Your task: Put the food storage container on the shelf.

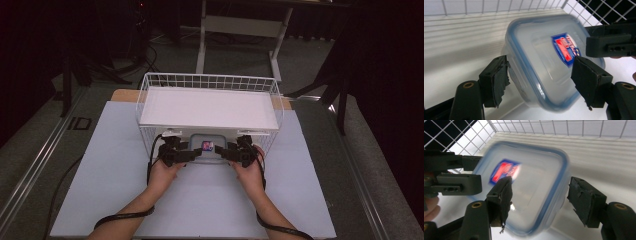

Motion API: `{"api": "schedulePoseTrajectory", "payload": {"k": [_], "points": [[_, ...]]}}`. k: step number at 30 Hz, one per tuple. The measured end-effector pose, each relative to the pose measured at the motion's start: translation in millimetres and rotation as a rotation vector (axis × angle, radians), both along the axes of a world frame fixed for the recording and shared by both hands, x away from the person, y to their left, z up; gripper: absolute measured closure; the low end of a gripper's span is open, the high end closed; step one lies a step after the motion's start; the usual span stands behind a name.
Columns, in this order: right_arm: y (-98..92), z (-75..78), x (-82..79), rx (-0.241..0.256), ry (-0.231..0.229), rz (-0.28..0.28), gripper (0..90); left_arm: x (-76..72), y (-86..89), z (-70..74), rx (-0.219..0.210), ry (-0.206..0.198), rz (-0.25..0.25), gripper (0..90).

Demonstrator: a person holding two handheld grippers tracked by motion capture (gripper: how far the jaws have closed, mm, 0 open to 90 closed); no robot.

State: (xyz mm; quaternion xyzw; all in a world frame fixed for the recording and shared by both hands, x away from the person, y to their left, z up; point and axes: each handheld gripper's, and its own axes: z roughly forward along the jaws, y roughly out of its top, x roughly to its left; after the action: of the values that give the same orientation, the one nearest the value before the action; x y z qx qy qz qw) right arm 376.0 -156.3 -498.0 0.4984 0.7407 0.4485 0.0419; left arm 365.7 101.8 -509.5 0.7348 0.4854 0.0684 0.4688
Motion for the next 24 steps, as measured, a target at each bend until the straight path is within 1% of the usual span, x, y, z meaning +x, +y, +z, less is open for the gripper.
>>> {"api": "schedulePoseTrajectory", "payload": {"k": [1, 3, 4, 5, 6, 7, 8, 9, 10, 11, 13, 14, 15, 16, 17, 18, 19, 21, 22, 24], "points": [[-0.5, -1.2, 0.8, -0.003, -0.011, -0.004, 34.7, 0.6, 1.2, 0.4, -0.001, 0.001, 0.000, 31.9], [-2.0, -2.4, 1.4, 0.005, -0.017, -0.008, 35.2, 0.7, 0.9, 1.1, 0.005, -0.003, -0.001, 32.8], [-2.5, -3.2, 1.8, 0.003, -0.035, 0.000, 35.3, 0.1, 0.2, 1.5, 0.002, -0.005, 0.000, 32.8], [-2.3, -3.2, 1.3, -0.006, -0.056, 0.000, 36.2, 0.5, 0.7, 1.6, 0.009, -0.016, -0.011, 33.0], [-2.2, -3.5, 1.5, -0.016, -0.086, 0.006, 36.2, 0.3, 1.0, 1.9, 0.011, -0.023, -0.016, 33.0], [-1.5, -3.2, 0.6, -0.030, -0.104, 0.015, 36.1, -0.3, 1.2, 2.5, 0.012, -0.027, -0.016, 33.0], [-0.5, -2.4, -1.2, -0.044, -0.111, 0.020, 36.1, -0.9, 1.8, 2.9, 0.007, -0.033, -0.021, 33.0], [1.6, 0.0, -5.5, -0.027, -0.068, 0.025, 36.2, -2.3, 2.4, 4.0, -0.001, -0.033, -0.015, 33.0], [-0.3, -0.4, -4.3, -0.057, -0.135, 0.035, 36.2, -3.6, 2.5, 4.9, -0.002, -0.031, -0.006, 33.1], [-0.7, 0.3, -4.8, -0.061, -0.145, 0.038, 36.2, -4.5, 2.7, 5.6, -0.007, -0.027, -0.005, 33.2], [-1.5, 4.1, -8.8, -0.047, -0.138, 0.036, 36.2, -7.3, 3.4, 7.9, 0.006, -0.025, -0.007, 33.5], [-2.1, 5.4, -9.6, -0.049, -0.165, 0.047, 36.2, -6.1, 5.5, 8.0, 0.015, -0.053, -0.055, 33.6], [-1.3, 6.9, -12.1, -0.054, -0.156, 0.047, 36.2, -8.7, 5.9, 9.5, 0.019, -0.061, -0.059, 33.6], [-0.7, 6.9, -13.0, -0.067, -0.161, 0.061, 36.2, -10.8, 6.3, 11.0, 0.023, -0.064, -0.063, 33.6], [-0.7, 6.9, -13.0, -0.067, -0.161, 0.061, 36.2, -10.8, 6.3, 11.0, 0.023, -0.064, -0.063, 33.7], [-0.1, 6.5, -14.5, -0.073, -0.166, 0.068, 36.3, -16.7, 6.3, 14.0, 0.001, -0.065, -0.072, 33.7], [0.8, 6.4, -17.5, -0.089, -0.188, 0.081, 36.2, -20.1, 6.8, 15.8, 0.013, -0.065, -0.052, 33.6], [0.8, 7.5, -21.0, -0.082, -0.192, 0.080, 36.2, -23.3, 11.4, 17.3, 0.017, -0.080, -0.069, 33.7], [1.0, 8.0, -22.8, -0.081, -0.197, 0.087, 36.2, -25.8, 12.8, 18.0, 0.022, -0.079, -0.070, 33.7], [2.9, 9.7, -28.1, -0.092, -0.205, 0.099, 36.2, -31.0, 16.6, 18.8, 0.013, -0.078, -0.074, 33.7]]}}
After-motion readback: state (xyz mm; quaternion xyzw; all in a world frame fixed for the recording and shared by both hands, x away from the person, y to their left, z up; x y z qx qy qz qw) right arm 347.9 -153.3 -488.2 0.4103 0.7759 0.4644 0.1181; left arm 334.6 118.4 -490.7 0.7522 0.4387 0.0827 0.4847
